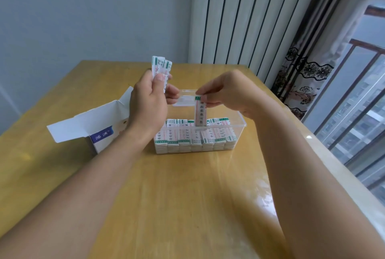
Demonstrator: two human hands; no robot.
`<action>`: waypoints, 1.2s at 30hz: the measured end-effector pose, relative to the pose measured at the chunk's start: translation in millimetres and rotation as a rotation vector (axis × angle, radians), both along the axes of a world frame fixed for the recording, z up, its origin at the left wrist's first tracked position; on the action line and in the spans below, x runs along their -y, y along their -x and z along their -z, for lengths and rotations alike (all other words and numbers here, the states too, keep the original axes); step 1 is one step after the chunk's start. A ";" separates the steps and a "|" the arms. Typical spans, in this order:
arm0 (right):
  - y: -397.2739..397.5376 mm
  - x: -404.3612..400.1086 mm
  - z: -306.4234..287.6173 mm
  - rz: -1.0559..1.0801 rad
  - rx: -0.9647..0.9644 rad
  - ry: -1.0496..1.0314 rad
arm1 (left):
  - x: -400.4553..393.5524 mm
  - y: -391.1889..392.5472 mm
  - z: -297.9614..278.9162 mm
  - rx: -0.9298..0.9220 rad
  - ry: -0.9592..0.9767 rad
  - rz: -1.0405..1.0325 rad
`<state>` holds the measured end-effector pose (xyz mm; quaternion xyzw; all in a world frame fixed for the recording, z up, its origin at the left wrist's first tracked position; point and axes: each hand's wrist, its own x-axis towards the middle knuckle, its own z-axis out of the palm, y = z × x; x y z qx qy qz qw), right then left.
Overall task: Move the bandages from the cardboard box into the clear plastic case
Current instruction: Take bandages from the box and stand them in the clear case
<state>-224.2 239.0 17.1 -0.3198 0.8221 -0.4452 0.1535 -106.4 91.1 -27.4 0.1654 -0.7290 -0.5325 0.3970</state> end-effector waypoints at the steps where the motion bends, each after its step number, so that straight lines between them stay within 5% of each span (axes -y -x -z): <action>1: 0.8 2.6 5.0 -0.009 0.000 -0.049 | 0.5 0.6 1.4 0.001 -0.017 0.007; 16: 6.2 12.5 24.3 -0.072 0.102 -0.166 | 2.5 2.3 3.6 0.031 -0.084 0.062; 27: -5.1 5.5 -0.9 -0.140 0.366 0.337 | -3.8 -4.0 -3.6 0.166 -0.064 0.114; 31: -14.2 10.4 -8.7 -0.169 0.309 0.403 | -7.5 -6.2 -13.9 0.174 -0.300 0.236; 36: -21.0 8.8 -15.1 -0.171 0.258 0.404 | -8.7 -5.5 -12.8 0.188 -0.331 0.265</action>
